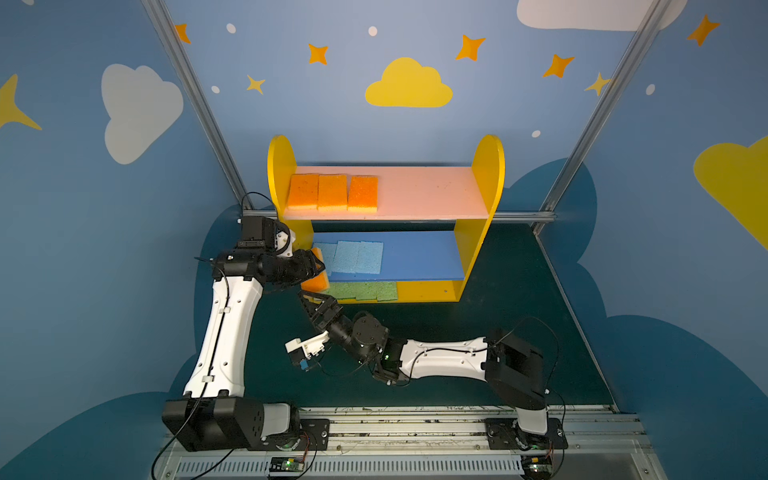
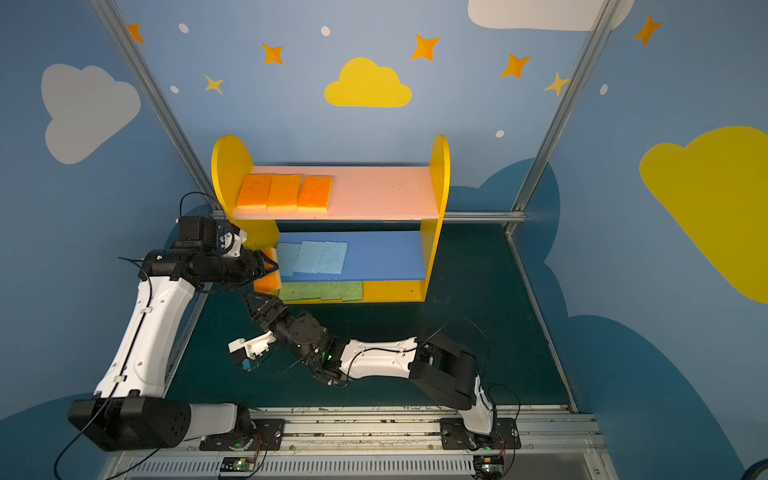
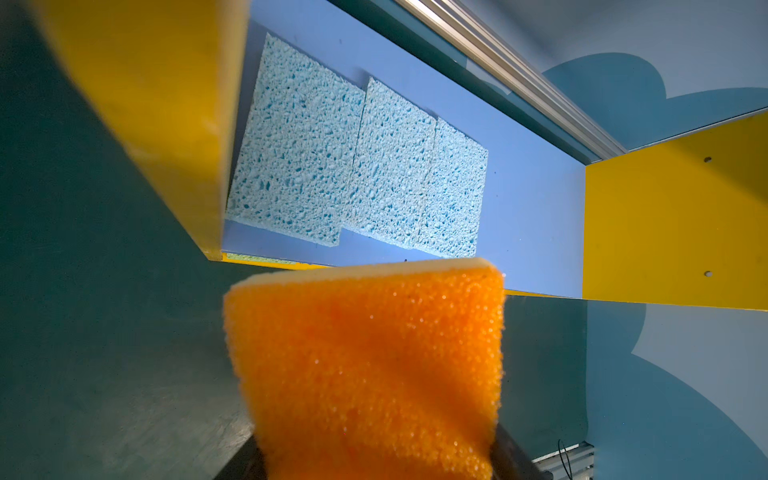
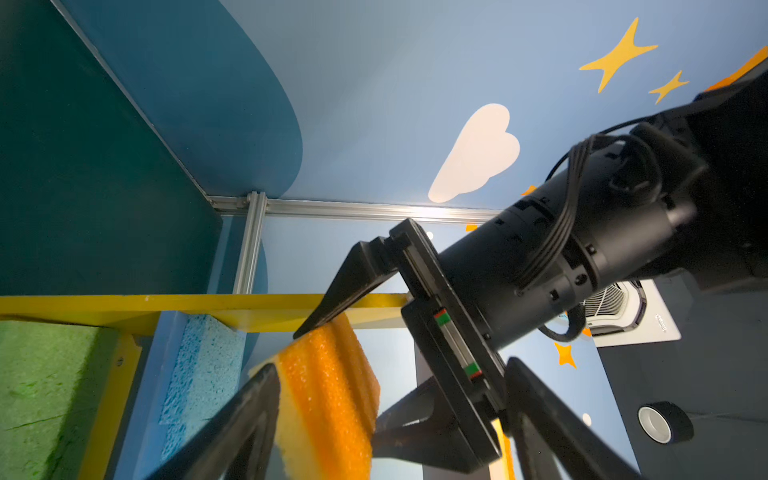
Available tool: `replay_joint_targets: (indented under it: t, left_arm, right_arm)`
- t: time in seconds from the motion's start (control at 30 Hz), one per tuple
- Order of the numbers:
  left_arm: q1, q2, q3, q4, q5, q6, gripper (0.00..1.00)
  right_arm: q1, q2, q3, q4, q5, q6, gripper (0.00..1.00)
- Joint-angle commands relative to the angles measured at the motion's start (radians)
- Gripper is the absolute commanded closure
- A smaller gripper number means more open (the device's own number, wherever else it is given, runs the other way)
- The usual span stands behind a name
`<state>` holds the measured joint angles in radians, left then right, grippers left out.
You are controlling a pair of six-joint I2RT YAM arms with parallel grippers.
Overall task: Place and organize the cleaning sponges onto the shelf
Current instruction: 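Grasp the orange sponge with the right gripper and open the left gripper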
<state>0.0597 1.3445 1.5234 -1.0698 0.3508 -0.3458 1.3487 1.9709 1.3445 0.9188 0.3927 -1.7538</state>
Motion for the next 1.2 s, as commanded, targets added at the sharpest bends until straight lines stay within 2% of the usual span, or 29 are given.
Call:
replay_joint_targets:
  t: [0.0, 0.23, 0.53, 0.73, 0.97, 1.1, 1.13, 1.17]
  left_arm:
    - [-0.001, 0.011, 0.037, -0.001, 0.008, 0.013, 0.32]
    - [-0.001, 0.034, 0.077, -0.013, 0.008, 0.016, 0.32]
    - [-0.002, 0.035, 0.068, 0.0, 0.036, 0.005, 0.33]
    - [-0.002, 0.035, 0.065, 0.001, 0.034, 0.006, 0.33]
    - [-0.002, 0.041, 0.068, 0.001, 0.035, 0.008, 0.33]
    - [-0.003, 0.041, 0.065, 0.001, 0.035, 0.012, 0.32]
    - [-0.003, 0.04, 0.064, 0.002, 0.041, 0.012, 0.3]
    - [-0.003, 0.036, 0.061, 0.006, 0.048, 0.016, 0.21]
  right_arm:
    - [-0.012, -0.039, -0.001, 0.009, 0.031, -0.017, 0.19]
    - [-0.013, -0.073, -0.065, -0.074, -0.004, 0.0, 0.21]
    - [-0.065, 0.008, 0.046, -0.041, 0.072, -0.037, 0.25]
    - [-0.079, 0.059, 0.094, -0.028, 0.065, -0.038, 0.29]
    - [-0.083, 0.076, 0.11, -0.028, 0.07, -0.029, 0.61]
    - [-0.083, 0.062, 0.101, -0.029, 0.076, -0.023, 0.85]
    - [-0.082, 0.056, 0.098, -0.029, 0.078, -0.021, 0.9]
    - [-0.08, 0.05, 0.094, -0.03, 0.081, -0.02, 0.94]
